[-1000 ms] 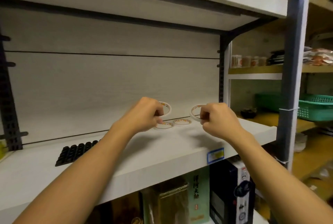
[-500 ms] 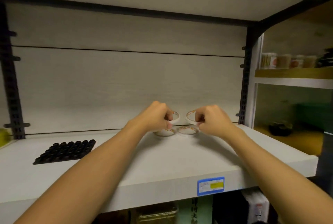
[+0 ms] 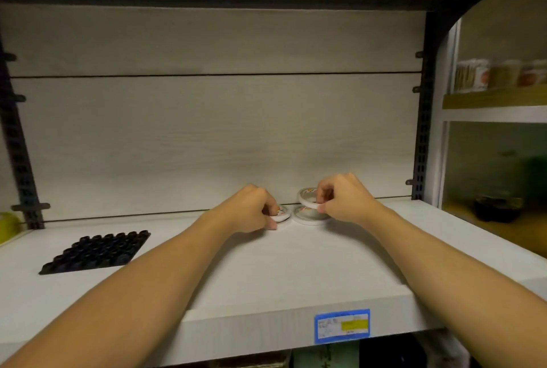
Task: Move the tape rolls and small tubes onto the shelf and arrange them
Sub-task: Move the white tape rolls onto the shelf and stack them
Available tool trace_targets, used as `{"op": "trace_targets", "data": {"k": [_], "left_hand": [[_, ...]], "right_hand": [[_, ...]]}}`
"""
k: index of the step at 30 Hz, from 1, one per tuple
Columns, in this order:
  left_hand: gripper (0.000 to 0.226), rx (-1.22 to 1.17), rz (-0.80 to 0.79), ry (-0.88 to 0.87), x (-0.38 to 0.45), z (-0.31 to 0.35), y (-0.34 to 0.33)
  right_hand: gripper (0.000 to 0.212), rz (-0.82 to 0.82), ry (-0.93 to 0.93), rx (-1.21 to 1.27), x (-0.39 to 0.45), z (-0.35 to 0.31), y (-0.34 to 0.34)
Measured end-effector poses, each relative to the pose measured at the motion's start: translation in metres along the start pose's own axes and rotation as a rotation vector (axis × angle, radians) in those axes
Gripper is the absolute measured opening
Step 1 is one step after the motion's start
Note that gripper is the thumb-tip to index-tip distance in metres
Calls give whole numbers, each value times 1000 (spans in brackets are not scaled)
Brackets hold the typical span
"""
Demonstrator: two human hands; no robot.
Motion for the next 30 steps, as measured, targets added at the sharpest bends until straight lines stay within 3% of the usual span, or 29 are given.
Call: {"op": "trace_targets", "data": {"k": [19, 26, 30], "left_hand": [[15, -75, -25, 4, -2, -4, -10], [12, -61, -26, 25, -1, -4, -13], [14, -59, -35, 32, 0, -5, -15]], "right_hand": [[26, -99, 25, -52, 2, -4, -28], [14, -123, 63, -76, 1, -5, -32], [17, -160, 83, -92, 1, -3, -38]]}}
Point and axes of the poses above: each hand's wrist, its own x-axis towards the middle knuckle, its own y-axis out of the back of the hand, z = x × y, the point moved 9 cm from there along x, towards the middle knuckle, and after that the axes turned 5 degrees about y, right-handed, at the moved point
